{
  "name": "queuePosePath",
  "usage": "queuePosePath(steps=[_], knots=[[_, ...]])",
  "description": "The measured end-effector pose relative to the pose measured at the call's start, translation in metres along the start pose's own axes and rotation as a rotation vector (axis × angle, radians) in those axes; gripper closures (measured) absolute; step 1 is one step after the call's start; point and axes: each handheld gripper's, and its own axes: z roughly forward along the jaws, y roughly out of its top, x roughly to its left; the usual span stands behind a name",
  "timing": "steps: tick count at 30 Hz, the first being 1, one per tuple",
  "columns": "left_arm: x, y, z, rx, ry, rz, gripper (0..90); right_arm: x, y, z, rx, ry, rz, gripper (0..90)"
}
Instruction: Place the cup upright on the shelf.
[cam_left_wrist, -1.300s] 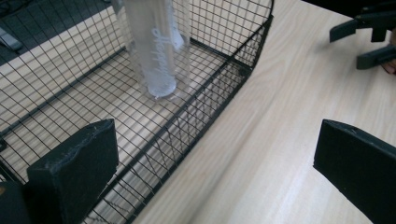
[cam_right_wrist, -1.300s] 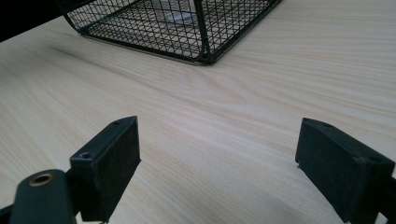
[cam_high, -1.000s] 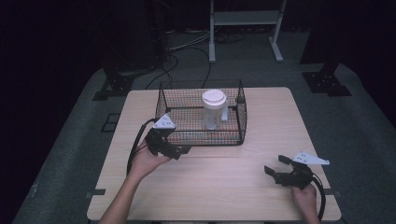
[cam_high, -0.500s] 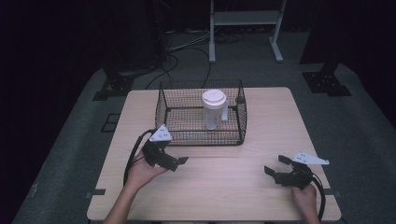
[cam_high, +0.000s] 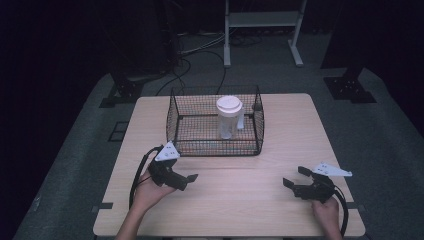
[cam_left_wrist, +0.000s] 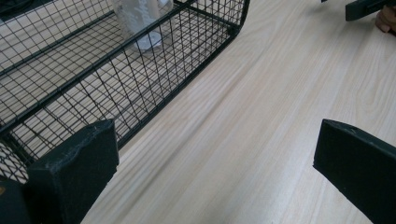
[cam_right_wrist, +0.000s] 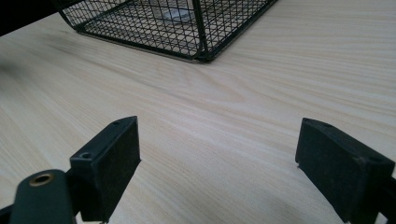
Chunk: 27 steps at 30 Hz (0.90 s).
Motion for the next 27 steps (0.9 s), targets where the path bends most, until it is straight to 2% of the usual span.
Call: queuePosePath(steps=[10, 19, 27], knots=[[-0.002, -0.02, -0.001, -0.009, -0.005, -0.026, 0.0, 0.001, 0.0, 0.0, 0.006, -0.001, -0.002, 12.9], [-0.007, -0.035, -0.002, -0.025, 0.026, -0.032, 0.0, 0.001, 0.0, 0.0, 0.006, -0.001, -0.003, 12.9], [-0.014, -0.052, -0.007, -0.076, 0.057, -0.042, 0.0, 0.001, 0.0, 0.0, 0.006, 0.0, -0.001, 12.9]])
